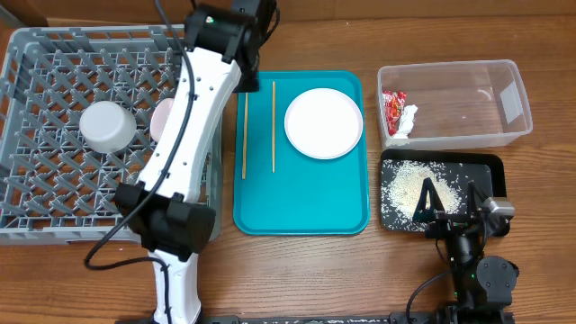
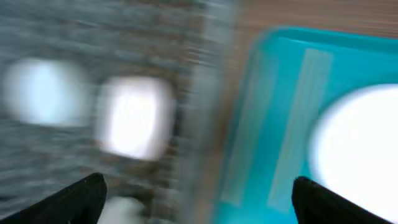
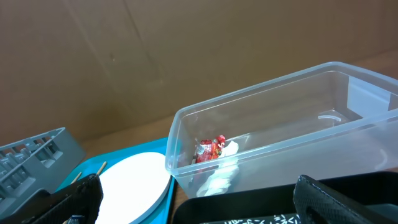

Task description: Sort waste into correct bins and load items into the dishwasher

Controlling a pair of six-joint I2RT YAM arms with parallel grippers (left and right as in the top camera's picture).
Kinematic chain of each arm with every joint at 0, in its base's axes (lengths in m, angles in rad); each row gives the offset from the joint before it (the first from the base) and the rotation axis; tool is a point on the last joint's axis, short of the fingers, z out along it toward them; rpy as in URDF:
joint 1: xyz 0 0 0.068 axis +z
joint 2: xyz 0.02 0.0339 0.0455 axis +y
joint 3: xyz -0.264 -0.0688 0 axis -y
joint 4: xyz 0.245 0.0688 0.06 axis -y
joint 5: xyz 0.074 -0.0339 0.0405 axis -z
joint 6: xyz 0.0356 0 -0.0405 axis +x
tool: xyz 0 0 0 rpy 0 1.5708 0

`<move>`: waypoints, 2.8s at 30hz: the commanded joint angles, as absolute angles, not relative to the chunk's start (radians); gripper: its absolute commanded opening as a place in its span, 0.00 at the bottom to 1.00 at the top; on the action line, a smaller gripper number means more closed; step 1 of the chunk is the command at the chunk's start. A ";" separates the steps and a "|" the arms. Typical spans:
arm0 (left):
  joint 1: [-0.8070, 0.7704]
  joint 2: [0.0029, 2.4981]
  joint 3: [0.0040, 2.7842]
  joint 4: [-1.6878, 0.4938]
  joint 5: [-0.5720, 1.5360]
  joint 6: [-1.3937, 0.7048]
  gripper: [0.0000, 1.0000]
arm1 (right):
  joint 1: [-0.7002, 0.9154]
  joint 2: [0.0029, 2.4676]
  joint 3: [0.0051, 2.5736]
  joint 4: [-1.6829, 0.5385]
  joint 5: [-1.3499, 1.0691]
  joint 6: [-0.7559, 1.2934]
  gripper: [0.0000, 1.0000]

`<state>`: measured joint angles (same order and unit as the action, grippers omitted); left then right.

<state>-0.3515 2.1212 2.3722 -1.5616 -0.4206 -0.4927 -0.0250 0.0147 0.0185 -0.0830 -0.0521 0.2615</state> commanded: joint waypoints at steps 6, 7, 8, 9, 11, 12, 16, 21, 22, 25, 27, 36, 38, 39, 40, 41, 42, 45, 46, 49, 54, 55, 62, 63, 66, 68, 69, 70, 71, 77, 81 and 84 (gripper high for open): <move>-0.402 2.119 2.079 -1.362 0.025 -0.594 0.83 | -0.028 0.003 0.008 -0.079 -0.046 0.262 1.00; -0.407 2.119 2.018 -1.327 0.002 -0.648 0.83 | -0.028 0.003 0.008 -0.078 -0.046 0.262 1.00; -0.406 2.119 1.961 -1.289 -0.002 -0.693 0.79 | -0.028 0.003 0.008 -0.078 -0.046 0.262 1.00; -0.394 2.120 1.871 -1.208 0.013 -0.738 0.72 | -0.028 0.003 0.008 -0.078 -0.046 0.262 1.00; -0.365 2.120 1.768 -1.079 0.067 -0.716 0.63 | -0.028 0.003 0.008 -0.078 -0.046 0.262 1.00; -0.352 2.120 1.715 -1.005 0.121 -0.667 0.59 | -0.028 0.003 0.008 -0.078 -0.046 0.262 1.00; -0.342 2.120 1.615 -0.883 0.125 -0.587 0.59 | -0.028 0.003 0.008 -0.078 -0.046 0.262 1.00; -0.365 2.122 1.538 -0.775 0.124 -0.449 0.51 | -0.028 0.003 0.008 -0.078 -0.046 0.262 1.00; -0.375 2.122 1.532 -0.773 0.119 -0.411 0.48 | -0.028 0.003 0.008 -0.078 -0.046 0.262 1.00; -0.384 2.122 1.531 -0.796 0.067 -0.389 0.26 | -0.028 0.003 0.008 -0.078 -0.046 0.262 1.00; -0.386 2.122 1.531 -0.812 0.048 -0.389 0.20 | -0.028 0.003 0.008 -0.078 -0.046 0.262 1.00; -0.400 2.118 1.584 -0.909 0.060 -0.400 0.04 | -0.028 0.003 0.008 -0.078 -0.046 0.262 1.00; -0.399 2.102 1.663 -0.981 0.071 -0.400 0.04 | -0.028 0.003 0.008 -0.078 -0.046 0.262 1.00; -0.399 2.090 1.714 -1.032 0.067 -0.400 0.04 | -0.028 0.003 0.008 -0.079 -0.046 0.262 1.00; -0.397 2.073 1.766 -1.090 0.057 -0.402 0.04 | -0.028 0.003 0.008 -0.078 -0.046 0.262 1.00; -0.395 2.061 1.791 -1.120 0.047 -0.410 0.04 | -0.028 0.003 0.008 -0.078 -0.046 0.262 1.00; -0.390 2.033 1.831 -1.170 0.021 -0.426 0.04 | -0.028 0.003 0.008 -0.078 -0.046 0.262 1.00; -0.364 1.953 1.855 -1.237 0.010 -0.426 0.04 | -0.028 0.003 0.008 -0.078 -0.046 0.262 1.00; -0.345 1.917 1.855 -1.263 0.006 -0.426 0.04 | -0.028 0.003 0.008 -0.078 -0.046 0.262 1.00; -0.273 1.836 1.855 -1.333 -0.031 -0.422 0.04 | -0.028 0.003 0.008 -0.078 -0.046 0.262 1.00; -0.134 1.798 1.852 -1.411 -0.048 -0.306 0.04 | -0.028 0.003 0.008 -0.078 -0.046 0.262 1.00; -0.120 1.799 1.846 -1.418 -0.048 -0.295 0.04 | -0.028 0.003 0.008 -0.078 -0.046 0.262 1.00; -0.022 1.799 1.786 -1.417 -0.084 -0.202 0.04 | -0.028 0.003 0.008 -0.078 -0.046 0.262 1.00; -0.010 1.799 1.786 -1.425 -0.115 -0.202 0.04 | -0.028 0.003 0.008 -0.078 -0.046 0.262 1.00; 0.049 1.799 1.786 -1.430 -0.171 -0.159 0.04 | -0.028 0.003 0.008 -0.078 -0.046 0.262 1.00; 0.064 1.800 1.774 -1.409 -0.102 -0.078 0.04 | -0.028 0.003 0.008 -0.078 -0.046 0.262 1.00; 0.064 1.800 1.765 -1.399 -0.064 -0.061 0.04 | -0.028 0.003 0.008 -0.078 -0.046 0.262 1.00; 0.062 1.800 1.758 -1.386 0.003 -0.040 0.07 | -0.028 0.003 0.008 -0.078 -0.046 0.262 1.00; 0.057 1.800 1.757 -1.376 0.075 -0.010 0.11 | -0.028 0.003 0.008 -0.078 -0.046 0.262 1.00; -0.108 1.800 1.730 -1.279 0.180 -0.212 0.57 | -0.028 0.003 0.008 -0.078 -0.046 0.262 1.00; -0.257 1.820 1.571 -1.073 0.043 -0.321 0.59 | -0.028 0.003 0.008 -0.078 -0.046 0.262 1.00; -0.317 1.862 1.460 -0.949 -0.065 -0.410 0.51 | -0.028 0.003 0.008 -0.078 -0.046 0.262 1.00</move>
